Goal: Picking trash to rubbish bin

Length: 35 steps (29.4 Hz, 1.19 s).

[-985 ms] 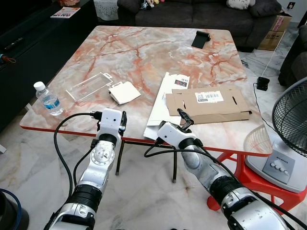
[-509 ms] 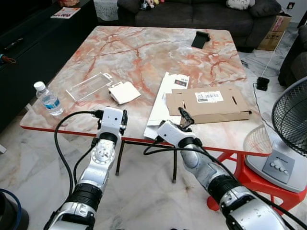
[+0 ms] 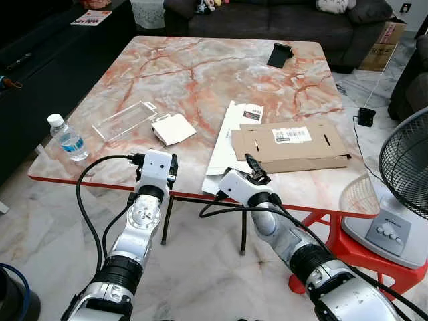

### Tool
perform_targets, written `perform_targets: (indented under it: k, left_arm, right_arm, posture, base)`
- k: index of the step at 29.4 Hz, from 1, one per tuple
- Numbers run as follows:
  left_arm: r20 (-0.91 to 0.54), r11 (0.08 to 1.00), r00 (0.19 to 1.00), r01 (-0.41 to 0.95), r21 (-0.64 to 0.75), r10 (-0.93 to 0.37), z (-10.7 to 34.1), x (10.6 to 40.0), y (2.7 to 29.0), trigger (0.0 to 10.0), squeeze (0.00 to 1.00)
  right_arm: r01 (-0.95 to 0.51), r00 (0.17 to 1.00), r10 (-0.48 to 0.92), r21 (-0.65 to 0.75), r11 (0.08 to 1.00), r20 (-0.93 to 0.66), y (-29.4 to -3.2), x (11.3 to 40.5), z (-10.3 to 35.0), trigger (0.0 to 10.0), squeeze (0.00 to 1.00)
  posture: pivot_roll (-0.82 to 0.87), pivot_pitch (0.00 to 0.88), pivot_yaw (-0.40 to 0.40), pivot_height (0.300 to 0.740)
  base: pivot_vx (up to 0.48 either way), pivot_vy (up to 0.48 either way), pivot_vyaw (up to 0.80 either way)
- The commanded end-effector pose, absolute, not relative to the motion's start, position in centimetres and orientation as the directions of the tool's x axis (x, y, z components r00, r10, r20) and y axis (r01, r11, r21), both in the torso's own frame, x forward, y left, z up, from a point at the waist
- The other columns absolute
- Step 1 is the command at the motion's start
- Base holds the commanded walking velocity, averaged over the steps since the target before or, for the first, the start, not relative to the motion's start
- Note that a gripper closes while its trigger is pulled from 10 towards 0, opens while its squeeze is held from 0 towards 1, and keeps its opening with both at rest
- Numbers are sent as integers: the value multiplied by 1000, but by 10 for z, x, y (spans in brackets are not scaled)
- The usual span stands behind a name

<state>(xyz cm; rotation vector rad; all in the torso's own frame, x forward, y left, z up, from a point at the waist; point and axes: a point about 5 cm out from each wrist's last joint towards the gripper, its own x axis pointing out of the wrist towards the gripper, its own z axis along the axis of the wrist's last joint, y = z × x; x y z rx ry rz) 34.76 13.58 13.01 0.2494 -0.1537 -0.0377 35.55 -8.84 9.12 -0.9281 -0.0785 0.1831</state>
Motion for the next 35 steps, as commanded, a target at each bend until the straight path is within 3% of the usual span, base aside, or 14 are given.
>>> perform_targets:
  k: [1, 35]
  left_arm:
    - [182, 966, 981, 11, 260, -60, 140, 350, 135, 10000, 0]
    - [180, 962, 981, 16, 273, -68, 141, 351, 134, 10000, 0]
  right_arm:
    - [-126, 982, 190, -806, 578, -17, -87, 355, 90, 0, 0]
    - [-150, 981, 186, -813, 563, -53, -86, 352, 83, 0, 0]
  posture:
    - [119, 117, 9, 740]
    - [122, 116, 14, 740]
  base:
    - [0, 0, 0]
    - [0, 0, 0]
